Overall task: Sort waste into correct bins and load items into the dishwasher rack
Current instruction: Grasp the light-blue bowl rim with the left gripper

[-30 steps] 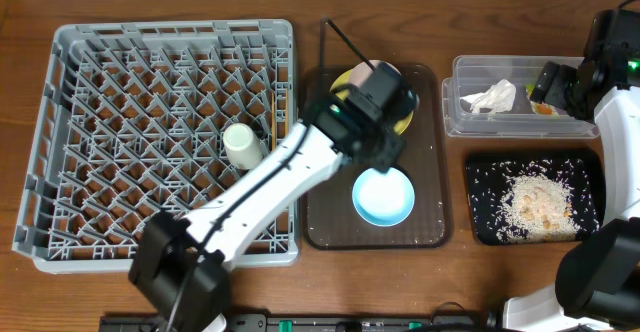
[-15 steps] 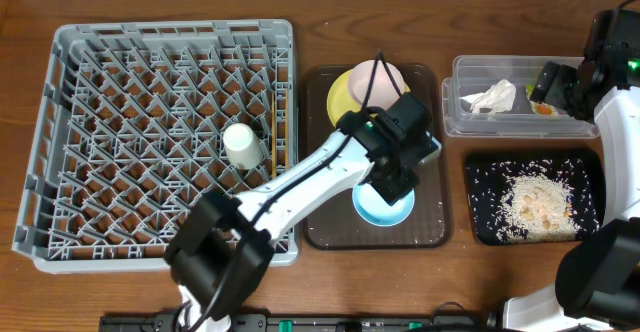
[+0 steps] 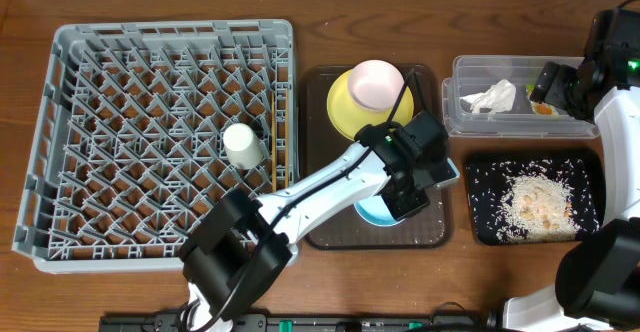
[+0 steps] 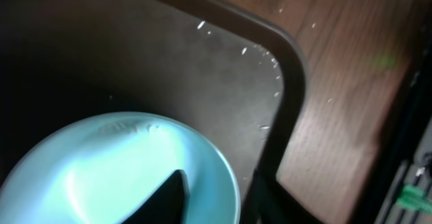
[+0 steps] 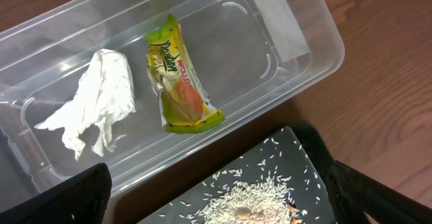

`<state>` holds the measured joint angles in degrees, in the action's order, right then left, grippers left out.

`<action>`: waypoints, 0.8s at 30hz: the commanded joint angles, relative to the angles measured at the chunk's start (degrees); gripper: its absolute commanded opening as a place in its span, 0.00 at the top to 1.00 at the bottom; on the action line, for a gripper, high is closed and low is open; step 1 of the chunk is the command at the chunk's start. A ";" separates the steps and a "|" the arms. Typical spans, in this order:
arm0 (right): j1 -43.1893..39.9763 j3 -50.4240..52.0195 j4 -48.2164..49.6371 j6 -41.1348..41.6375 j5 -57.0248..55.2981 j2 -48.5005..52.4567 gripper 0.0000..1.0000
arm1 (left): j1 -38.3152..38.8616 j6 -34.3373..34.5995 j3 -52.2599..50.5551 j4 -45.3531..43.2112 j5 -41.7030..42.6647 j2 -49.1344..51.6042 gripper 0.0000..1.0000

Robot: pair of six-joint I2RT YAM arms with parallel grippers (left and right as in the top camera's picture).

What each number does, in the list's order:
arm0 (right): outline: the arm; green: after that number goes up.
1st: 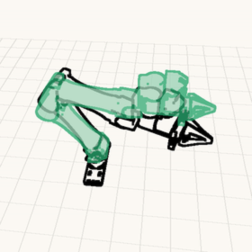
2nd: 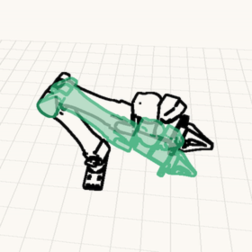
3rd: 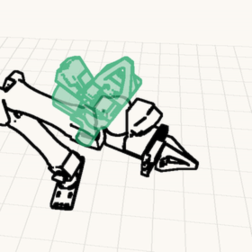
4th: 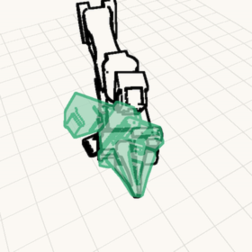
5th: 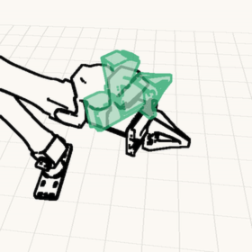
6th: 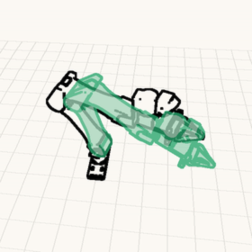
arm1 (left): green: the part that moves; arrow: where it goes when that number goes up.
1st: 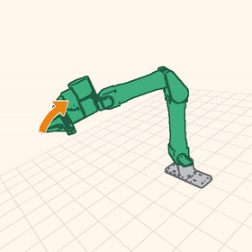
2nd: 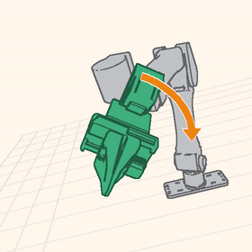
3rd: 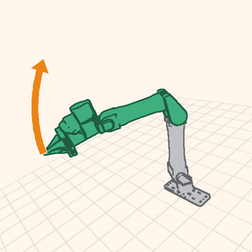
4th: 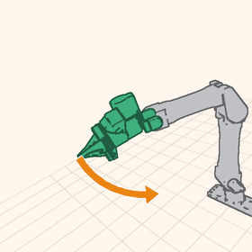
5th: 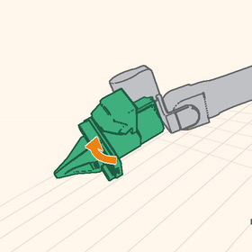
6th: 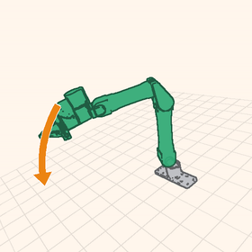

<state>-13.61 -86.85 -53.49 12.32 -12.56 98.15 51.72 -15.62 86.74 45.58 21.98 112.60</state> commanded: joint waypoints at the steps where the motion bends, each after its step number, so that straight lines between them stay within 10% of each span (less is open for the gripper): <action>1: -0.35 -1.11 -0.09 -0.61 -0.92 -1.14 0.01 | -1.22 -0.74 -0.44 -0.02 -2.29 0.90 0.92; 13: -0.35 -1.11 -0.09 -0.61 -0.92 -1.14 0.01 | -2.60 4.00 -3.23 0.48 -5.73 4.50 0.94; 24: -0.35 -1.11 -0.09 -0.63 -0.92 -1.14 0.01 | -7.76 22.77 -3.32 1.51 -31.78 5.49 0.94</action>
<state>-13.61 -86.85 -53.49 12.34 -12.56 98.15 46.65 0.08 83.11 46.37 -1.02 118.56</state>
